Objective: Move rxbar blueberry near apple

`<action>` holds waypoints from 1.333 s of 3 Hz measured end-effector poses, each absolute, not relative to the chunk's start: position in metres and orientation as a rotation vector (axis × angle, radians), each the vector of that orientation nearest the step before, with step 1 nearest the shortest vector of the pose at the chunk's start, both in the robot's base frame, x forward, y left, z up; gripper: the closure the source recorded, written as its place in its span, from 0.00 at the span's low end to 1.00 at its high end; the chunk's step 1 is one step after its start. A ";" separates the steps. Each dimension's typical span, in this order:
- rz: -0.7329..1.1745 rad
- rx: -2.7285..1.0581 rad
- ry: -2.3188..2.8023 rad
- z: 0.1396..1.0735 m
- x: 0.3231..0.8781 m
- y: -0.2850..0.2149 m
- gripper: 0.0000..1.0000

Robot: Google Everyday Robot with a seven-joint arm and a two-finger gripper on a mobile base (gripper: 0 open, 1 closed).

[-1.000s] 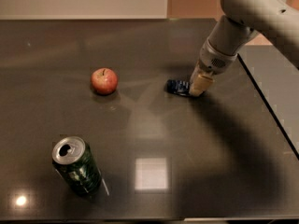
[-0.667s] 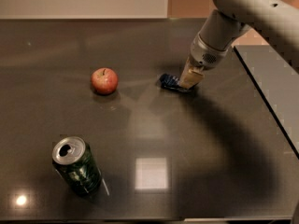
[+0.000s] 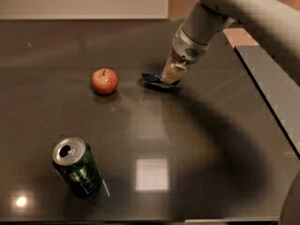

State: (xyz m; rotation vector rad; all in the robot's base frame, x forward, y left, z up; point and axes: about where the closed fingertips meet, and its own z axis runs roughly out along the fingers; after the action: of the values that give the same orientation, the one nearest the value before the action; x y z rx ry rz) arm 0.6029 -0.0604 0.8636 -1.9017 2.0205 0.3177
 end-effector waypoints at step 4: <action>0.410 -1.994 1.897 0.856 0.602 0.002 0.36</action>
Offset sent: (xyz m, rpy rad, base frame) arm 0.0083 0.0582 -0.0079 0.0241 -0.0098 0.1036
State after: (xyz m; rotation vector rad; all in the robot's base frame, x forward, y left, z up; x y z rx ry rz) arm 0.6019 0.0019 0.8557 -1.9936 1.8966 0.4100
